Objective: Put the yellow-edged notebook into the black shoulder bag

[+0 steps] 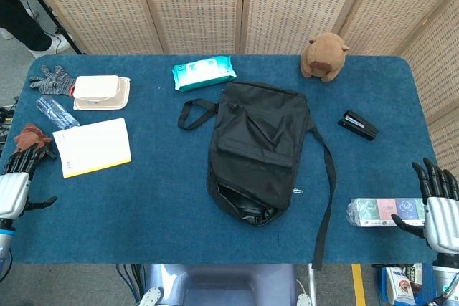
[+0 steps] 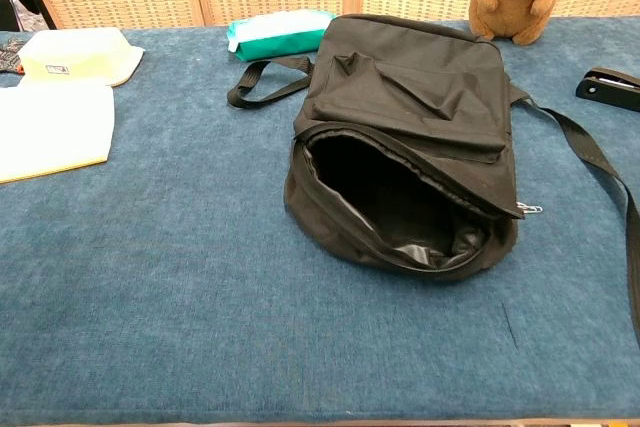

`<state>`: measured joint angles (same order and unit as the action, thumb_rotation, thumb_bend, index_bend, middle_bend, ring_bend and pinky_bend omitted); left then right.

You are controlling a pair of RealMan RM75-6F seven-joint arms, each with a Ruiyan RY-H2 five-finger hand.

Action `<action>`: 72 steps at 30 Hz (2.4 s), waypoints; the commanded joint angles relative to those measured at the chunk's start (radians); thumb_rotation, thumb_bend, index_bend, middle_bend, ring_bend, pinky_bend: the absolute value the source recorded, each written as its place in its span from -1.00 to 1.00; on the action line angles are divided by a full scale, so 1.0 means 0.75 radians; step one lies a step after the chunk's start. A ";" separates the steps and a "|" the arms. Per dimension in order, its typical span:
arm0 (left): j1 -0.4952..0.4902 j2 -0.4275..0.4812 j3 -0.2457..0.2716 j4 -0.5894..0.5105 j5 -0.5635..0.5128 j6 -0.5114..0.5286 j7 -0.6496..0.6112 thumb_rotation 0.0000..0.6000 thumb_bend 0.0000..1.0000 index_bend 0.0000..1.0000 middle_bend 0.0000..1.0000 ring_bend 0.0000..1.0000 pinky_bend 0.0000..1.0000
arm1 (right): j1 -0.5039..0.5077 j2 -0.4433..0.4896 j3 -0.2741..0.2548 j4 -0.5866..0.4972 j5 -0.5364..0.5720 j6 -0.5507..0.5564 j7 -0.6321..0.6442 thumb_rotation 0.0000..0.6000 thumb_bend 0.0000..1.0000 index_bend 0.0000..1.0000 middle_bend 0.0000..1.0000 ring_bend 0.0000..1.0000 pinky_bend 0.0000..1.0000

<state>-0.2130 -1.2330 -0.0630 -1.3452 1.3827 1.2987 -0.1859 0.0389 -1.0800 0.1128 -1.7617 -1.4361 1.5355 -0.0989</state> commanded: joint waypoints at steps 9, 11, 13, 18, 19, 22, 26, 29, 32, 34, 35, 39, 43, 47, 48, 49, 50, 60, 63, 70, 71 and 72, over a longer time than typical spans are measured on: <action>-0.034 0.020 -0.015 -0.014 -0.011 -0.061 0.014 1.00 -0.91 -1.00 -1.00 -1.00 -1.00 | 0.007 -0.012 -0.002 0.011 0.014 -0.017 -0.030 1.00 -1.00 -1.00 -1.00 -1.00 -1.00; -0.072 0.033 -0.033 -0.037 -0.006 -0.103 0.001 1.00 -0.91 -1.00 -1.00 -1.00 -1.00 | 0.008 -0.015 -0.002 0.014 0.020 -0.022 -0.035 1.00 -1.00 -1.00 -1.00 -1.00 -1.00; -0.137 0.061 -0.057 -0.064 -0.007 -0.190 -0.018 1.00 -0.91 -1.00 -1.00 -1.00 -1.00 | 0.012 -0.021 -0.003 0.018 0.027 -0.032 -0.041 1.00 -1.00 -1.00 -1.00 -1.00 -1.00; -0.326 0.095 -0.127 -0.055 -0.060 -0.472 -0.071 1.00 -0.91 -1.00 -1.00 -1.00 -1.00 | 0.025 -0.036 0.010 0.044 0.062 -0.052 -0.059 1.00 -1.00 -1.00 -1.00 -1.00 -1.00; -0.371 0.090 -0.141 -0.034 -0.078 -0.539 -0.071 1.00 -0.91 -1.00 -1.00 -1.00 -1.00 | 0.026 -0.041 0.015 0.053 0.071 -0.053 -0.066 1.00 -1.00 -1.00 -1.00 -1.00 -1.00; -0.457 0.071 -0.165 0.008 -0.113 -0.673 -0.095 1.00 -0.91 -1.00 -1.00 -1.00 -1.00 | 0.030 -0.051 0.021 0.069 0.087 -0.056 -0.080 1.00 -1.00 -1.00 -1.00 -1.00 -1.00; -0.582 0.027 -0.196 0.112 -0.175 -0.881 -0.162 1.00 -0.91 -1.00 -1.00 -1.00 -1.00 | 0.039 -0.068 0.029 0.097 0.114 -0.071 -0.096 1.00 -1.00 -1.00 -1.00 -1.00 -1.00; -0.668 -0.025 -0.219 0.230 -0.226 -1.032 -0.225 1.00 -0.91 -1.00 -1.00 -1.00 -1.00 | 0.044 -0.079 0.037 0.117 0.141 -0.082 -0.107 1.00 -1.00 -1.00 -1.00 -1.00 -1.00; -0.739 -0.085 -0.236 0.368 -0.273 -1.183 -0.303 1.00 -0.91 -1.00 -1.00 -1.00 -1.00 | 0.048 -0.090 0.046 0.141 0.173 -0.092 -0.120 1.00 -1.00 -1.00 -1.00 -1.00 -1.00; -0.766 -0.116 -0.241 0.438 -0.279 -1.249 -0.345 1.00 -0.91 -1.00 -1.00 -1.00 -1.00 | 0.050 -0.096 0.049 0.153 0.189 -0.100 -0.125 1.00 -1.00 -1.00 -1.00 -1.00 -1.00; -0.777 -0.130 -0.246 0.467 -0.281 -1.275 -0.365 1.00 -0.91 -1.00 -1.00 -1.00 -1.00 | 0.052 -0.098 0.050 0.159 0.196 -0.104 -0.127 1.00 -1.00 -1.00 -1.00 -1.00 -1.00; -0.820 -0.201 -0.266 0.591 -0.266 -1.379 -0.450 1.00 -0.91 -1.00 -1.00 -1.00 -1.00 | 0.056 -0.108 0.055 0.178 0.217 -0.113 -0.139 1.00 -1.00 -1.00 -1.00 -1.00 -1.00; -0.849 -0.247 -0.298 0.653 -0.243 -1.489 -0.533 1.00 -0.91 -1.00 -1.00 -1.00 -1.00 | 0.063 -0.117 0.058 0.191 0.231 -0.124 -0.148 1.00 -1.00 -1.00 -1.00 -1.00 -1.00; -0.856 -0.279 -0.333 0.697 -0.215 -1.564 -0.576 1.00 -0.91 -1.00 -1.00 -1.00 -1.00 | 0.067 -0.125 0.059 0.202 0.242 -0.133 -0.156 1.00 -1.00 -1.00 -1.00 -1.00 -1.00; -0.856 -0.290 -0.343 0.717 -0.212 -1.580 -0.585 1.00 -0.91 -1.00 -1.00 -1.00 -1.00 | 0.068 -0.127 0.058 0.205 0.246 -0.136 -0.157 1.00 -1.00 -1.00 -1.00 -1.00 -1.00; -0.856 -0.299 -0.355 0.732 -0.207 -1.591 -0.589 1.00 -0.91 -1.00 -1.00 -1.00 -1.00 | 0.069 -0.128 0.059 0.207 0.247 -0.138 -0.157 1.00 -1.00 -1.00 -1.00 -1.00 -1.00; -0.855 -0.307 -0.366 0.745 -0.202 -1.599 -0.593 1.00 -0.91 -1.00 -1.00 -1.00 -1.00 | 0.069 -0.129 0.058 0.209 0.249 -0.139 -0.158 1.00 -1.00 -1.00 -1.00 -1.00 -1.00; -0.851 -0.347 -0.431 0.811 -0.148 -1.654 -0.539 1.00 -0.91 -1.00 -1.00 -0.95 -0.59 | 0.071 -0.133 0.058 0.211 0.246 -0.133 -0.161 1.00 -1.00 -1.00 -1.00 -1.00 -1.00; -0.850 -0.352 -0.438 0.823 -0.137 -1.653 -0.514 1.00 -0.91 -1.00 -1.00 -0.85 -0.52 | 0.071 -0.132 0.057 0.209 0.245 -0.133 -0.160 1.00 -1.00 -1.00 -1.00 -1.00 -1.00; -0.849 -0.373 -0.457 0.851 -0.145 -1.662 -0.475 1.00 -0.91 -0.94 -0.66 -0.54 -0.14 | 0.072 -0.134 0.053 0.208 0.243 -0.135 -0.163 1.00 -1.00 -1.00 -1.00 -1.00 -1.00; -0.850 -0.375 -0.459 0.855 -0.147 -1.667 -0.470 1.00 -0.91 -0.89 -0.62 -0.51 -0.10 | 0.073 -0.134 0.053 0.208 0.243 -0.135 -0.163 1.00 -1.00 -1.00 -1.00 -1.00 -1.00; -0.850 -0.376 -0.460 0.857 -0.150 -1.673 -0.465 1.00 -0.91 -0.82 -0.56 -0.47 -0.05 | 0.073 -0.134 0.053 0.208 0.242 -0.135 -0.162 1.00 -1.00 -1.00 -1.00 -1.00 -1.00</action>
<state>-0.8501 -1.5136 -0.4066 -0.7045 1.2724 0.0475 -0.5379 0.0933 -1.1807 0.1523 -1.6059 -1.2542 1.4341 -0.2208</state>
